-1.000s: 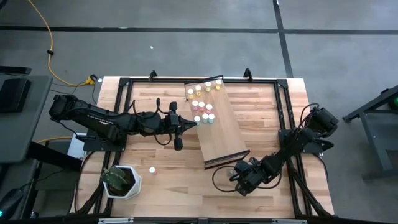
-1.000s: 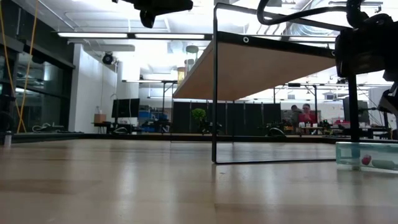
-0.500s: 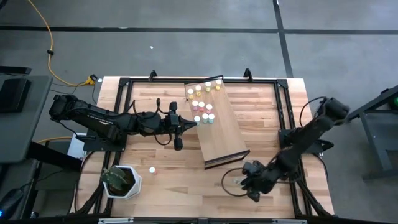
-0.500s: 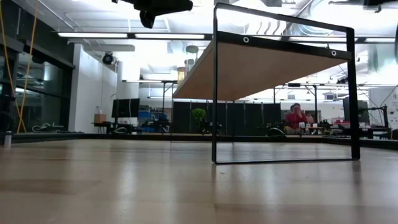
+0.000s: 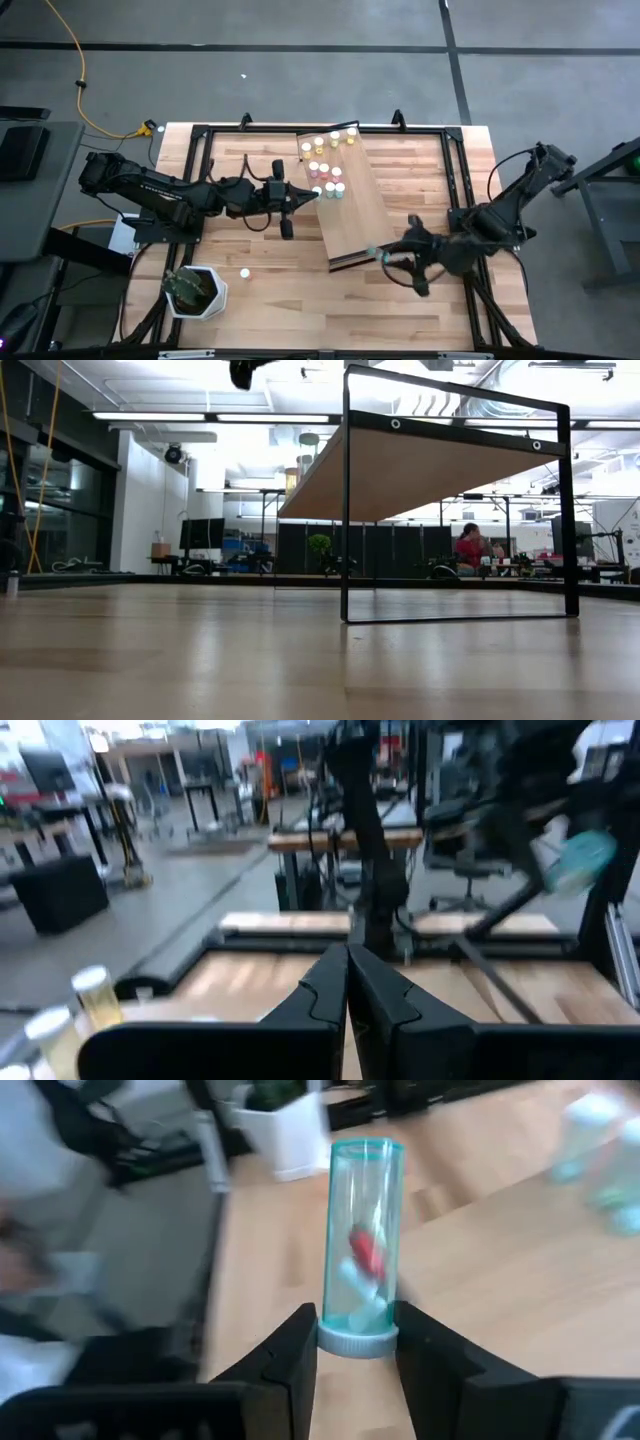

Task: Pick and place medicine bottles onto shelf by color
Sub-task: Put the blue pill bottle on the shelf aligned with the other blue pill bottles

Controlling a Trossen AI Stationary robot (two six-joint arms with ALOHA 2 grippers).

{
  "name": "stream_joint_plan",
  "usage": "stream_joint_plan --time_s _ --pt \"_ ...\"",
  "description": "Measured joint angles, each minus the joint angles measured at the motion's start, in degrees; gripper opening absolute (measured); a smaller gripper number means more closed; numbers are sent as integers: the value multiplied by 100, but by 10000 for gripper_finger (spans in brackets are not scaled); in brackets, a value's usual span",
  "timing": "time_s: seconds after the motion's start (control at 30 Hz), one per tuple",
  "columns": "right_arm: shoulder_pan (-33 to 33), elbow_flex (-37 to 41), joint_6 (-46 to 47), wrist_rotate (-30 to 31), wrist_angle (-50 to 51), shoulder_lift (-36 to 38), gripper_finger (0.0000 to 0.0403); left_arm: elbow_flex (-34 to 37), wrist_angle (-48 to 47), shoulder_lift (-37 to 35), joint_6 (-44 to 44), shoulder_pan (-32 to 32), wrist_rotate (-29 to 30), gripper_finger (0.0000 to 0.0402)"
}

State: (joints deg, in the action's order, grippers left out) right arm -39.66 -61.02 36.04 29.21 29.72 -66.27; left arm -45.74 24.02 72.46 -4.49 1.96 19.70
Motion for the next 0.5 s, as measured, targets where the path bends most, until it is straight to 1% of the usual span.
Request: stream_joint_plan --time_s 0.13,0.23,0.37,0.5 --pt "647 -329 -611 -13 568 -220 103 0 264 -3 -337 107 2 0" --pt "1115 -442 -1038 -144 662 -423 103 0 419 5 -505 185 10 0" --pt "1618 -461 -1531 -457 707 -677 103 0 601 148 -576 230 93 0" --pt "1972 -473 -1701 -862 698 -883 103 0 1045 505 -571 184 93 0"
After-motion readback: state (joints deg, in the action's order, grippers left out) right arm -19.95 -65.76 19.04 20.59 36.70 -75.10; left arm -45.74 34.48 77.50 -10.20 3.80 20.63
